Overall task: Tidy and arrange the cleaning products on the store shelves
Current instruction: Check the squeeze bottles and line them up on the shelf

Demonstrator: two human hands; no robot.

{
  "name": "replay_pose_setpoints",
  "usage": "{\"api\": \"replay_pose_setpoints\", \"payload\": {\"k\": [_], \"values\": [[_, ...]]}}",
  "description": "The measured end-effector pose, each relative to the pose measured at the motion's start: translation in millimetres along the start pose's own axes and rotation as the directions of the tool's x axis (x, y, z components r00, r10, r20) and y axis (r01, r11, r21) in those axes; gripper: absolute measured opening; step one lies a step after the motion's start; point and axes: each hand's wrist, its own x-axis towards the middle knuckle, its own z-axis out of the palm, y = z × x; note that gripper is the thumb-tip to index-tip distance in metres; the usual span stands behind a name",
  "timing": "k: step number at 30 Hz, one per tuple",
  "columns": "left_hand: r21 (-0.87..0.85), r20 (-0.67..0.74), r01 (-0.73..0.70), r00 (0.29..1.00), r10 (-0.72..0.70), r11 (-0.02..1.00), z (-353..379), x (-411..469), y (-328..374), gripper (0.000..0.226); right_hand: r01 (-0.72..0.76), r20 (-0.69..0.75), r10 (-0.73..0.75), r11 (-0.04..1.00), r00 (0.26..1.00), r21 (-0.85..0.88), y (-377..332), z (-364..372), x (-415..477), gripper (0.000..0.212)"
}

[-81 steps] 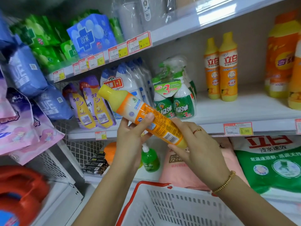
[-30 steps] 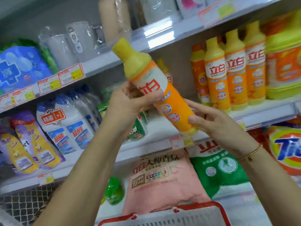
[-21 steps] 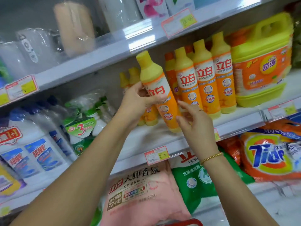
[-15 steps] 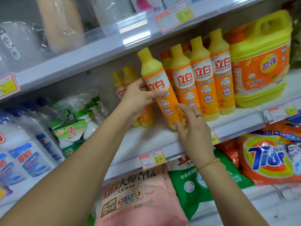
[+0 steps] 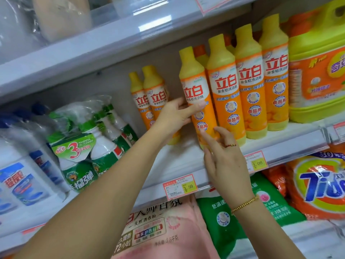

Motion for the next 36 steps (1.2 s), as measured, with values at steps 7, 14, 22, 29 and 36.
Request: {"api": "replay_pose_setpoints", "payload": {"k": [7,14,22,29,36], "values": [[0.093,-0.645,0.085,0.764,-0.005,0.992,-60.6,34.1,-15.3,0.063,-0.022,0.002,0.022,0.999,1.000,0.039,1.1,1.6,-1.1,0.041],[0.235,-0.537,0.223,0.841,-0.065,0.946,-51.9,50.1,-23.4,0.022,-0.054,0.023,0.052,0.996,0.998,0.074,-4.7,-4.7,1.2,0.040],[0.323,-0.366,-0.073,0.910,0.196,0.944,-47.8,-37.6,-33.7,0.066,-0.081,0.015,0.080,0.970,0.997,0.228,-22.7,-17.5,-3.4,0.030],[0.498,-0.259,-0.189,0.899,0.353,0.846,-45.1,-129.8,13.4,0.059,-0.078,0.167,0.006,0.900,0.986,0.429,-51.7,-25.2,-5.2,0.043],[0.515,-0.347,-0.174,0.853,0.390,0.839,-64.1,-217.7,70.6,0.064,-0.058,0.266,-0.107,0.836,0.958,0.545,-89.6,-33.4,-11.4,0.075]]}}
